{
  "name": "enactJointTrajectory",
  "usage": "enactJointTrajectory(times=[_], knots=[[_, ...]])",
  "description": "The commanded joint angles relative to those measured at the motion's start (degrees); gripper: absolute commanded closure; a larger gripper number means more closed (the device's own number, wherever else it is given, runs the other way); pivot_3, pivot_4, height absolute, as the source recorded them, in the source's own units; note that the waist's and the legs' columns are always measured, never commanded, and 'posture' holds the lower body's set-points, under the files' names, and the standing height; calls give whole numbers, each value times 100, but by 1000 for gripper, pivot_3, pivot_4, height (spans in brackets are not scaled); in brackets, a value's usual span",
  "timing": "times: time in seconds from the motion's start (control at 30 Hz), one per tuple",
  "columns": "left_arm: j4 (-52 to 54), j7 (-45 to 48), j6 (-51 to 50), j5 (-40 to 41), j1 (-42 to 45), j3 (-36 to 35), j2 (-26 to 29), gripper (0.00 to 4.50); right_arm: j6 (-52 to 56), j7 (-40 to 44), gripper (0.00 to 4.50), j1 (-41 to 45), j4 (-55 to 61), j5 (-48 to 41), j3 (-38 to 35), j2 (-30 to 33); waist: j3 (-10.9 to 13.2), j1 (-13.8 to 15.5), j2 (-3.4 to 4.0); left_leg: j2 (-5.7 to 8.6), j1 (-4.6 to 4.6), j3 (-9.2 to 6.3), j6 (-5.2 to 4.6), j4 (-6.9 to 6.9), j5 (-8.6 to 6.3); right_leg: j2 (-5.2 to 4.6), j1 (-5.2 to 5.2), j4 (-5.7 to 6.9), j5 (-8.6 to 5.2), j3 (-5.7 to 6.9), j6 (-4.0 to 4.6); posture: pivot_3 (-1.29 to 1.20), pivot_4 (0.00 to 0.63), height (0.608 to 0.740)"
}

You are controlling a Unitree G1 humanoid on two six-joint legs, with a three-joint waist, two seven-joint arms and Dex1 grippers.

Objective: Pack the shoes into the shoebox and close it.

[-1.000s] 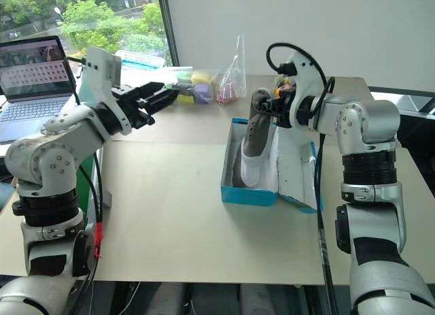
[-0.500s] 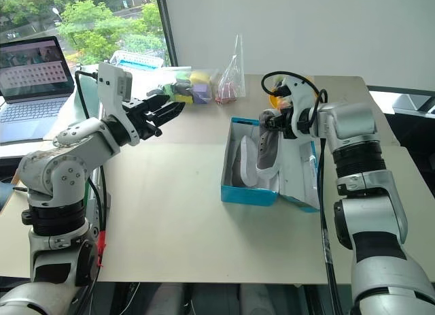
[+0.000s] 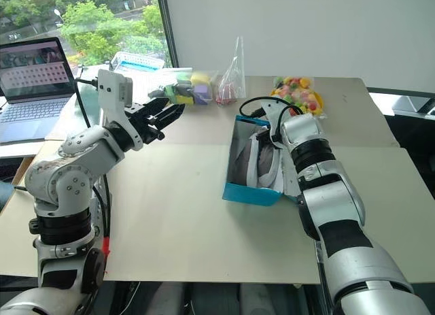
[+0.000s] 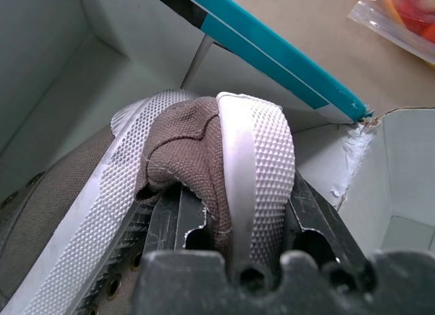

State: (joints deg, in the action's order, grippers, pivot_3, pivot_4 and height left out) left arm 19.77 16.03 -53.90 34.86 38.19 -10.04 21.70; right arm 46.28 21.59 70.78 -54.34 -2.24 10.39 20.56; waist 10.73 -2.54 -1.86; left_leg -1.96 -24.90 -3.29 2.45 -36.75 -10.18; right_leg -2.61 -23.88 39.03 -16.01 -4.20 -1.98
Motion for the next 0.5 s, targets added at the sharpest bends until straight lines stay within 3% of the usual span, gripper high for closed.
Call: enactJointTrajectory(times=[0.03, 0.3, 0.5], knots=[[242, -51, 182, -8, 37, -8, -38, 1989, -16, -83, 2671, -55, -174, 38, -206, -151, 0, -2, 0, 0, 2, 0, 0, 0, 0, 0, 1, 0, 0, 0, 0, 0, 150, 740], [154, -32, 262, -67, 72, 49, -98, 1989, 251, 116, 33, -212, 454, 260, -34, -315, 0, 16, 0, 1, -8, 0, 0, 5, 0, -2, -9, -2, 0, 1, 0, 0, 150, 740], [114, 62, 291, -103, 89, 112, -44, 1989, 507, 202, 33, -128, 1359, 284, -100, -150, 1, 1, 2, 1, -8, 0, 0, 5, 0, -1, -14, 2, 0, 0, 0, 0, 150, 740]])
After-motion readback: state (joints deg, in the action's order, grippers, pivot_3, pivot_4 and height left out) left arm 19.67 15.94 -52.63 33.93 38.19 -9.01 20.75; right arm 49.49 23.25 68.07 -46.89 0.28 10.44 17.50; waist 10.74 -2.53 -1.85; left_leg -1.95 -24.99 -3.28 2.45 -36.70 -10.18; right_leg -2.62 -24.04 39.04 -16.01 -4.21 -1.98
